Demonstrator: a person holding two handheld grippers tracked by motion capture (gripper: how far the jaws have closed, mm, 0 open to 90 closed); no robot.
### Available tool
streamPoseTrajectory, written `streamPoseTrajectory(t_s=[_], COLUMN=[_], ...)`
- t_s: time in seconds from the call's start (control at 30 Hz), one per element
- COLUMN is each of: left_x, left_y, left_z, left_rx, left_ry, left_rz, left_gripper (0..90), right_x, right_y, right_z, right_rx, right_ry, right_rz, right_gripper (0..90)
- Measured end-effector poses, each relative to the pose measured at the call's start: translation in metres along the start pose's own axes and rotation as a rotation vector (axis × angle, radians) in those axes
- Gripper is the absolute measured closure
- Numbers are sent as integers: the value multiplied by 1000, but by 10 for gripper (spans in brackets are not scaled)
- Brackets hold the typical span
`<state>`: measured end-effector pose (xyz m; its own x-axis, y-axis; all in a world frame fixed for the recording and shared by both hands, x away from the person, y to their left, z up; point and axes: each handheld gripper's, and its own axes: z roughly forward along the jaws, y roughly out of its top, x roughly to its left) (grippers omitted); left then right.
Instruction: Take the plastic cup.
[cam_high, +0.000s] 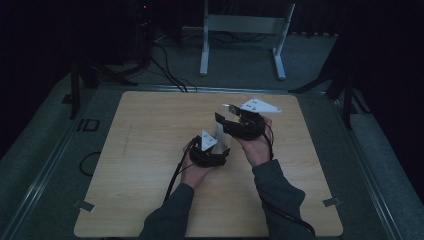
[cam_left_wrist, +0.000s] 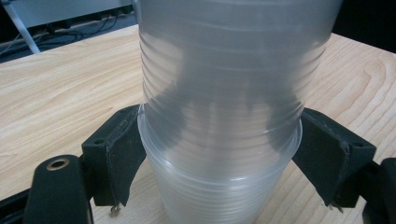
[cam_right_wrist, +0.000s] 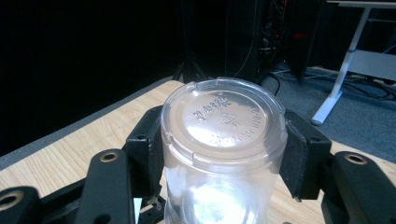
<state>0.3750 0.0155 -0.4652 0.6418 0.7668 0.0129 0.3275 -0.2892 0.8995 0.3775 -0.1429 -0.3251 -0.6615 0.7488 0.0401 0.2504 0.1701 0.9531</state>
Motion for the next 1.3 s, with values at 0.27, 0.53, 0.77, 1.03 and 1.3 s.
streamPoseTrajectory(t_s=[0.27, 0.53, 0.77, 1.03, 1.3], left_x=[0, -1, 0, 3, 4], left_y=[0, -1, -1, -1, -2], left_z=[0, 0, -1, -10, -22], left_rx=[-1, 8, 10, -1, -25], left_ry=[5, 0, 5, 1, -13], left_rz=[-2, -10, -11, -28, -29], left_gripper=[201, 156, 123, 101, 108], right_x=[-4, -10, -16, -31, -45], right_y=[9, 13, 13, 7, -5], right_z=[-12, -23, -30, -45, -58], right_rx=[-36, -58, -68, -74, -62], right_ry=[6, -1, -15, -52, -91], right_rz=[17, 31, 37, 60, 74], right_gripper=[408, 408, 408, 408, 408])
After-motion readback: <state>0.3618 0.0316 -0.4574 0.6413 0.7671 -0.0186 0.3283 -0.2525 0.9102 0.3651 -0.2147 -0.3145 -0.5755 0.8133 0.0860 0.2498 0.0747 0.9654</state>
